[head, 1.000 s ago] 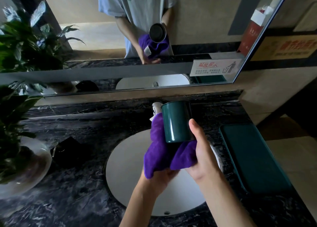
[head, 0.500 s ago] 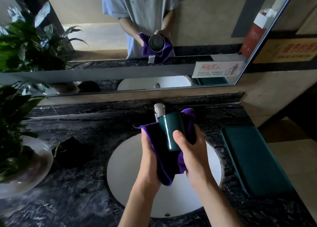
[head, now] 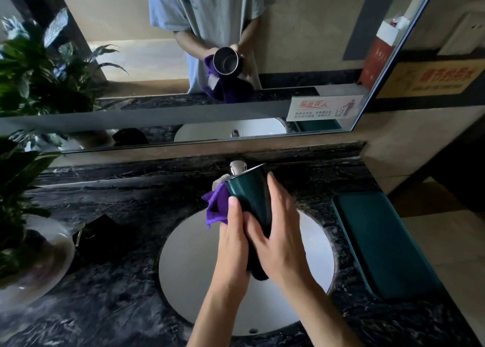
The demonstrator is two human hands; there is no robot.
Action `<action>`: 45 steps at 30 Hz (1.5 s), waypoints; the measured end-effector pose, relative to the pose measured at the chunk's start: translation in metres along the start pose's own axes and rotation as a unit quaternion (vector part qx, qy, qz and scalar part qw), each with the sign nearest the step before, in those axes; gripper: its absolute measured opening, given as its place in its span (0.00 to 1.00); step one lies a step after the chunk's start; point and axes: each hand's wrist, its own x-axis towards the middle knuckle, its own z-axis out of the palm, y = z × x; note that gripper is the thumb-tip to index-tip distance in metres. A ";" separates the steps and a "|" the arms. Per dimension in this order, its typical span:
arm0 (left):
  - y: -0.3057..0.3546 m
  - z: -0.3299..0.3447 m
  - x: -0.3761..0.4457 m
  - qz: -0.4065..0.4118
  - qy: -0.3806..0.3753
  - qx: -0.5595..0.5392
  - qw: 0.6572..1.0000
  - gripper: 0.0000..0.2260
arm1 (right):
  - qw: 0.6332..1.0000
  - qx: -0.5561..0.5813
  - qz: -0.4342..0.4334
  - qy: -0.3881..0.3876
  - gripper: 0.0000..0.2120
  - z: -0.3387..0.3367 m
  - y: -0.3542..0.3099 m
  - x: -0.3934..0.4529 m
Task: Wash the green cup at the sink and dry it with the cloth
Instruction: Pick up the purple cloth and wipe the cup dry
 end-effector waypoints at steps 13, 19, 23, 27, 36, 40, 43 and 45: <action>0.020 -0.029 -0.006 0.175 0.018 0.123 0.977 0.10 | 0.979 0.093 0.024 -0.179 0.33 -0.039 -0.006 0.011; 0.031 -0.037 -0.013 0.235 -0.029 0.190 0.953 0.13 | 0.959 0.072 0.015 -0.272 0.36 -0.057 -0.014 0.022; 0.038 -0.034 -0.020 0.208 -0.097 0.196 0.953 0.06 | 0.950 0.047 0.003 -0.307 0.34 -0.062 -0.013 0.036; 0.049 -0.033 -0.018 0.177 -0.151 0.207 0.950 0.08 | 0.939 0.146 0.064 -0.304 0.25 -0.061 -0.008 0.033; 0.044 -0.039 -0.002 0.135 -0.049 0.118 0.983 0.11 | 0.924 0.284 0.185 -0.176 0.21 -0.048 0.007 0.015; 0.039 -0.038 0.004 0.178 0.023 0.132 0.975 0.10 | 0.923 0.292 0.164 -0.191 0.21 -0.051 0.007 0.015; 0.037 -0.035 0.008 0.203 0.057 0.171 0.962 0.08 | 0.924 0.292 0.163 -0.185 0.21 -0.050 0.007 0.013; 0.036 -0.030 0.004 0.192 0.038 0.147 0.970 0.13 | 0.924 0.293 0.171 -0.177 0.19 -0.049 0.007 0.013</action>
